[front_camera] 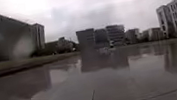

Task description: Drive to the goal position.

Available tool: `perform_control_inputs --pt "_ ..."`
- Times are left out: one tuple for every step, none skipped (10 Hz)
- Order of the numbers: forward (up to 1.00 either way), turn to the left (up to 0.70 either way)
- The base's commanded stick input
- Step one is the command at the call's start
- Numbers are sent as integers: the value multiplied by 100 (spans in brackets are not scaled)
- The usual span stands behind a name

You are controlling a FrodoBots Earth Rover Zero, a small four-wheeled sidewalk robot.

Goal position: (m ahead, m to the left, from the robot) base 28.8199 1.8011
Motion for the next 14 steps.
perform_control_inputs --pt "70 0" --pt "70 0" --pt "70 0" --pt "70 0" --pt "70 0" --pt "70 0" --pt "70 0" --pt "70 0" --pt "70 0" --pt "70 0" --pt "70 0" --pt "70 0" --pt "70 0" --pt "70 0"
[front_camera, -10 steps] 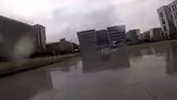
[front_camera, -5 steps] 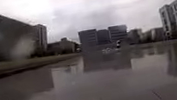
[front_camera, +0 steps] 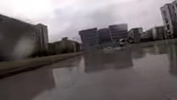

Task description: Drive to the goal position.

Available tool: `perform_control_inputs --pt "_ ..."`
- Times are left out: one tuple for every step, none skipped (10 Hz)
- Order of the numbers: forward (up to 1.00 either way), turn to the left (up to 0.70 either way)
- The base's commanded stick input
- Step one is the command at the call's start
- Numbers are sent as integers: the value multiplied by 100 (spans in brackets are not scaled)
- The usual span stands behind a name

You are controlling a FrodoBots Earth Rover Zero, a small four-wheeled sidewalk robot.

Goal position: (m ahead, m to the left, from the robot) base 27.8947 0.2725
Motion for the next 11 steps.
perform_control_inputs --pt "70 0" --pt "70 0" --pt "70 0" --pt "70 0" --pt "70 0" --pt "70 0" --pt "70 -6" --pt "70 -33" --pt "70 -11" --pt "70 0" --pt "70 0"
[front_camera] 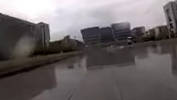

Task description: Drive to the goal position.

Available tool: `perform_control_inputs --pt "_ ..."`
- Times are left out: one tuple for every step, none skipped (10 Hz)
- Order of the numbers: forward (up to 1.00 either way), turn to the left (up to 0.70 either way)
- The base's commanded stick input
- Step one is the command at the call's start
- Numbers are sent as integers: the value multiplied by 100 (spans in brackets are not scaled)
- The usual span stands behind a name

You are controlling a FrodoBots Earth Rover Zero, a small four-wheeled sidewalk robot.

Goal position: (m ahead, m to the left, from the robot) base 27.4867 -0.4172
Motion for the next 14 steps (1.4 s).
perform_control_inputs --pt "70 0" --pt "70 0" --pt "70 0" --pt "70 0" --pt "70 0" --pt "70 0" --pt "70 0" --pt "70 0" --pt "70 0" --pt "70 0" --pt "70 0" --pt "70 0" --pt "70 0" --pt "70 0"
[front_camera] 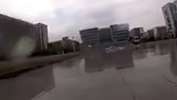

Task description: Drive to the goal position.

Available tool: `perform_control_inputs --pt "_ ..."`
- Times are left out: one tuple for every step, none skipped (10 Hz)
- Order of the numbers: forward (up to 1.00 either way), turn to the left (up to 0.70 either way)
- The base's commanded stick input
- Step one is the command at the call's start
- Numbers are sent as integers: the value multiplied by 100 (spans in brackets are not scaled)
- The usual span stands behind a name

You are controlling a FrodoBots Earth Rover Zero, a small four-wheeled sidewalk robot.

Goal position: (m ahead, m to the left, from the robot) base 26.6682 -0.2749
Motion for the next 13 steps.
perform_control_inputs --pt "70 0" --pt "70 0" --pt "70 0" --pt "70 0" --pt "70 0" --pt "70 0" --pt "70 0" --pt "70 0" --pt "70 0" --pt "70 0" --pt "70 0" --pt "70 0" --pt "70 0"
